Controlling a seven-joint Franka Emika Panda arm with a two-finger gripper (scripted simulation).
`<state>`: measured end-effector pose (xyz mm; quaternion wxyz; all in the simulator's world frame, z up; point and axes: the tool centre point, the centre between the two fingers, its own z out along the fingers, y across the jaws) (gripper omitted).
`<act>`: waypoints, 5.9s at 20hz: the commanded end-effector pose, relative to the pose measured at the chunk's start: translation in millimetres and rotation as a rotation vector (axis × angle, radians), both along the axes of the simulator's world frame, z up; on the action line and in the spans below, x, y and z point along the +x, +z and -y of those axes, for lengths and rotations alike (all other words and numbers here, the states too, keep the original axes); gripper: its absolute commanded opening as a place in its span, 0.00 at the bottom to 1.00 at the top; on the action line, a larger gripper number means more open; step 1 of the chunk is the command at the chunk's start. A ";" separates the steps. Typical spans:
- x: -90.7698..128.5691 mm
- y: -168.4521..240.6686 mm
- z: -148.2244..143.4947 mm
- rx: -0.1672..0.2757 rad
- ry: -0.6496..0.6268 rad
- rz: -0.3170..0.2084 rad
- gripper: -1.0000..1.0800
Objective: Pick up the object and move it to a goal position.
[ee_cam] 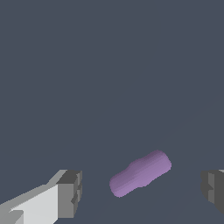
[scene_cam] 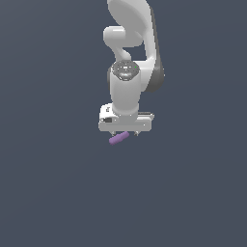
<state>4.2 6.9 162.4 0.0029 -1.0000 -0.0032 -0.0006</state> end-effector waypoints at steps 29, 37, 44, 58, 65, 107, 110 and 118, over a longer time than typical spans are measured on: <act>-8.5 -14.6 13.1 -0.001 -0.206 0.005 0.96; -24.1 -39.6 15.8 0.005 -0.443 -0.001 0.96; -39.0 -60.3 19.7 0.005 -0.655 -0.005 0.96; -63.8 -88.8 28.5 -0.003 -0.982 -0.005 0.96; -67.8 -92.8 30.2 -0.005 -1.032 -0.004 0.96; -54.7 -110.4 23.7 -0.004 -1.033 -0.004 0.00; -46.5 -90.9 20.1 -0.005 -1.033 -0.004 0.00; -19.3 -29.6 8.6 -0.006 -1.034 -0.003 0.00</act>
